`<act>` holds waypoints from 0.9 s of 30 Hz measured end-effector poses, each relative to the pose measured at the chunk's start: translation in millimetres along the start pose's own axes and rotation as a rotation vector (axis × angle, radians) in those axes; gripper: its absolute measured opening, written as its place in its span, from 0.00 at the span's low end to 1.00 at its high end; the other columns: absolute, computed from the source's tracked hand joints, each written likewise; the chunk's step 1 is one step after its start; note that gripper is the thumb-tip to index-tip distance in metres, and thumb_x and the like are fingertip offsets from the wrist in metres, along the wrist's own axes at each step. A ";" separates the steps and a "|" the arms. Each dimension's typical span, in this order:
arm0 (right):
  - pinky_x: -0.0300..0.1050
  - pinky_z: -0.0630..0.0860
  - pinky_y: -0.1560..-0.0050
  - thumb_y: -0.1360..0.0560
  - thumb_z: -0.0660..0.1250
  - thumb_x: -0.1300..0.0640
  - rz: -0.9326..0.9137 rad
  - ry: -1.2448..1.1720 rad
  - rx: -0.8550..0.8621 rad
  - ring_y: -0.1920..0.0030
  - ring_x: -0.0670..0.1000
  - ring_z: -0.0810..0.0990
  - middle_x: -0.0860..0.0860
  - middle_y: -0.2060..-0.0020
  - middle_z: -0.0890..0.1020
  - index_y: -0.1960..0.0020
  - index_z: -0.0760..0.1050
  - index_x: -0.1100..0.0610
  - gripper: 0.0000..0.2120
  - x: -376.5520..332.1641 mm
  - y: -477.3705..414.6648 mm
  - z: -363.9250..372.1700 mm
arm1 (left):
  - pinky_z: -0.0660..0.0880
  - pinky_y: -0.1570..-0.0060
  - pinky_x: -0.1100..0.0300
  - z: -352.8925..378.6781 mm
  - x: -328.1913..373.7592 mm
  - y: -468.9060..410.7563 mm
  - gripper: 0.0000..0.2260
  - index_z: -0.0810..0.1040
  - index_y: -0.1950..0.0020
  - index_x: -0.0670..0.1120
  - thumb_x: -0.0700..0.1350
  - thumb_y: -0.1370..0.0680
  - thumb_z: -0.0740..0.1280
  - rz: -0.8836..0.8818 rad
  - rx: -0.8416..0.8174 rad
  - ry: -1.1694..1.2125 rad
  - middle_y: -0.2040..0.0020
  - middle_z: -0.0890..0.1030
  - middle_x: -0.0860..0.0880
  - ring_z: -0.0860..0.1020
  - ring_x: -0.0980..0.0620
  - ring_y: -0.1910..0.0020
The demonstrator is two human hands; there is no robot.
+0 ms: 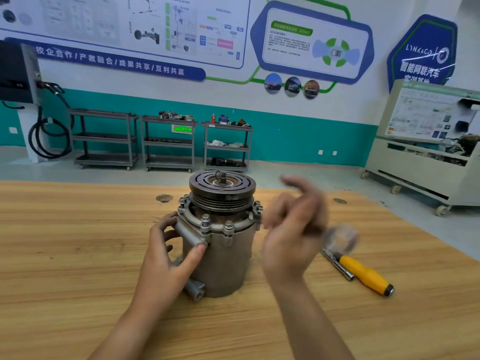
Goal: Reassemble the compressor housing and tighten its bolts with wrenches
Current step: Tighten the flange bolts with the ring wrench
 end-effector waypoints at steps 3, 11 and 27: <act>0.32 0.57 0.79 0.26 0.57 0.37 0.375 -0.313 0.244 0.81 0.42 0.58 0.43 0.80 0.62 0.60 0.73 0.52 0.19 -8.9 -54.8 -10.6 | 0.67 0.48 0.66 0.1 0.6 0.0 0.26 0.62 0.43 0.68 0.65 0.38 0.66 0.002 0.003 0.004 0.45 0.67 0.78 0.69 0.73 0.43; 0.35 0.50 0.86 0.26 0.49 0.29 1.064 -0.623 0.437 0.85 0.45 0.54 0.47 0.82 0.57 0.67 0.62 0.57 0.31 56.9 -108.1 -31.2 | 0.68 0.48 0.63 0.1 -0.3 1.3 0.25 0.63 0.43 0.67 0.57 0.36 0.69 0.005 -0.003 -0.007 0.46 0.67 0.80 0.69 0.75 0.44; 0.35 0.52 0.89 0.24 0.51 0.33 1.434 -0.695 0.459 0.88 0.46 0.56 0.48 0.85 0.58 0.72 0.58 0.56 0.30 134.9 -83.0 -36.4 | 0.67 0.48 0.66 -0.3 2.8 0.4 0.26 0.63 0.43 0.68 0.64 0.39 0.66 0.002 0.004 -0.024 0.45 0.67 0.79 0.69 0.75 0.44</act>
Point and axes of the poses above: each hand's wrist, its own y-axis away from the middle knuckle, its own z-axis out of the palm, x = y × z, the point moved 1 cm from there along -y, towards the middle knuckle
